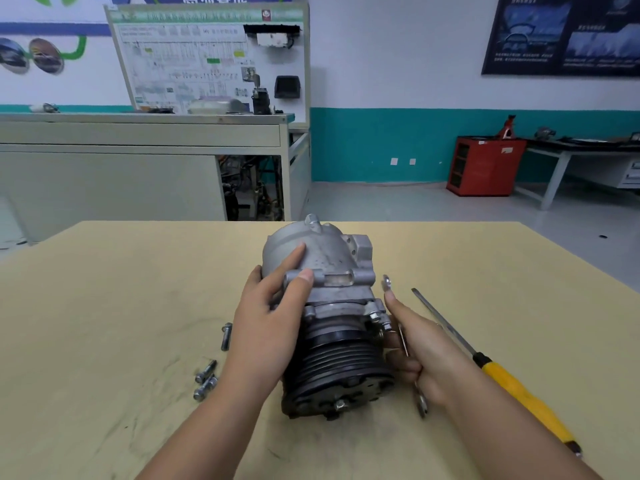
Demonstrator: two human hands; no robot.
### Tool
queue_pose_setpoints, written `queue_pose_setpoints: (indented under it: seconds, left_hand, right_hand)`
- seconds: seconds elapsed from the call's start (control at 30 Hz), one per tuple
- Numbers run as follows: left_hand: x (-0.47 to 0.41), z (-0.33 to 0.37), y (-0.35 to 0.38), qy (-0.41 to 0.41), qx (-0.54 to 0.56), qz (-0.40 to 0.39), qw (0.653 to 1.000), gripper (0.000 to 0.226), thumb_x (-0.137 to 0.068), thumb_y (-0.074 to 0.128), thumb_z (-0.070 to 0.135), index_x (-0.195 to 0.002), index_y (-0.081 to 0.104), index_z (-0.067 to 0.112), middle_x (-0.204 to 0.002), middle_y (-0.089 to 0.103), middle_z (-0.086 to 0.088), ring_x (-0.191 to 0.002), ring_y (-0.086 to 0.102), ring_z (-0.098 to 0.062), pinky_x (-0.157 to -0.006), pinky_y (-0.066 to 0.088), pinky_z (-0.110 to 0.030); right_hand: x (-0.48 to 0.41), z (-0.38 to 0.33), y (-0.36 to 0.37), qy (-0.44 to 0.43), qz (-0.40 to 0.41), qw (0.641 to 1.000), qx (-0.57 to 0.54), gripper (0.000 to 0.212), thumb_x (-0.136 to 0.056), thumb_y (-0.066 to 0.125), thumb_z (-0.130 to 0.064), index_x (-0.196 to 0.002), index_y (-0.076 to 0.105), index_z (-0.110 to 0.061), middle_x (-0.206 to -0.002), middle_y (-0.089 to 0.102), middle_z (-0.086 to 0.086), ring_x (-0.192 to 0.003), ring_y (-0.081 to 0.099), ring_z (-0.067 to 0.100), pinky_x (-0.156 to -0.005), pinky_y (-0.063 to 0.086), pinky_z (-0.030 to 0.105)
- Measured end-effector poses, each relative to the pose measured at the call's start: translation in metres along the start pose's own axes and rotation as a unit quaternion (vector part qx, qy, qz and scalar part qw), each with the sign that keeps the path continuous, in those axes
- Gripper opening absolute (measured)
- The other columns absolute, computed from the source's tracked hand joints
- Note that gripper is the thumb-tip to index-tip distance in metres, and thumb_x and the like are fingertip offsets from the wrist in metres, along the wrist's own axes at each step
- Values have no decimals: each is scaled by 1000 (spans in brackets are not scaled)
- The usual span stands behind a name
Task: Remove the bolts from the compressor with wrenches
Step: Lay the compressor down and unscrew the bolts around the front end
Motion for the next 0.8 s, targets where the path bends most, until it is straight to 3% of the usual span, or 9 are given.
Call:
queue_pose_setpoints:
  seconds: [0.07,0.23,0.3,0.4,0.53,0.63,0.8]
  left_hand:
    - [0,2,3,17,17,-14,1000,39,-75,52,51,-111,66,45,-125,53,15,-111,56,3,-100,46,-36]
    - [-5,2,6,30,22,-64,997,28,-83,54,46,-105,70,43,-120,59,12,-109,57,3,-88,45,-18]
    - [-8,-1,6,8,49,-74,996,20,-92,54,37,-101,71,43,-117,65,13,-108,60,1,-86,48,-17]
    - [-11,-6,5,-16,79,-67,994,27,-94,48,33,-100,72,41,-105,70,18,-98,64,3,-72,49,-9]
    - [-8,-7,8,-23,95,-79,992,26,-88,50,46,-103,71,43,-106,70,20,-101,64,1,-78,52,-15]
    - [-5,-8,10,-14,100,-78,992,40,-74,48,60,-106,67,46,-105,68,24,-98,64,4,-78,52,-14]
    - [-2,-7,17,20,82,-63,994,40,-77,40,62,-104,65,47,-104,65,30,-99,61,9,-81,48,-9]
  right_hand:
    - [1,2,6,2,-9,1000,-16,60,-84,44,-66,-45,60,-24,-39,38,-6,-29,19,8,-31,15,15]
    - [2,-1,-1,-66,35,997,2,50,-76,50,-70,-60,62,-24,-48,37,-1,-33,22,10,-36,14,18]
    - [5,-5,-6,-105,64,992,29,51,-73,51,-69,-52,56,-23,-45,30,-2,-33,17,10,-37,13,16]
    - [10,-9,-9,-139,78,983,91,55,-74,52,-67,-43,45,-22,-39,27,-10,-31,19,8,-33,15,15]
    - [10,-11,-10,-142,82,980,112,50,-84,53,-53,-46,56,-21,-36,32,-11,-28,25,5,-31,17,15]
    - [7,-12,-14,-151,101,974,137,48,-84,51,-56,-50,48,-21,-36,30,-11,-28,24,5,-31,18,15]
    - [3,-15,-20,-168,136,961,172,52,-82,49,-60,-50,33,-22,-38,24,-8,-32,21,9,-49,14,23]
Point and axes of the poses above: each hand's wrist, its own x-axis away from the middle knuckle, its own y-axis out of the palm, z = x × y, the point moved 3 cm from there along -x, towards the middle knuckle
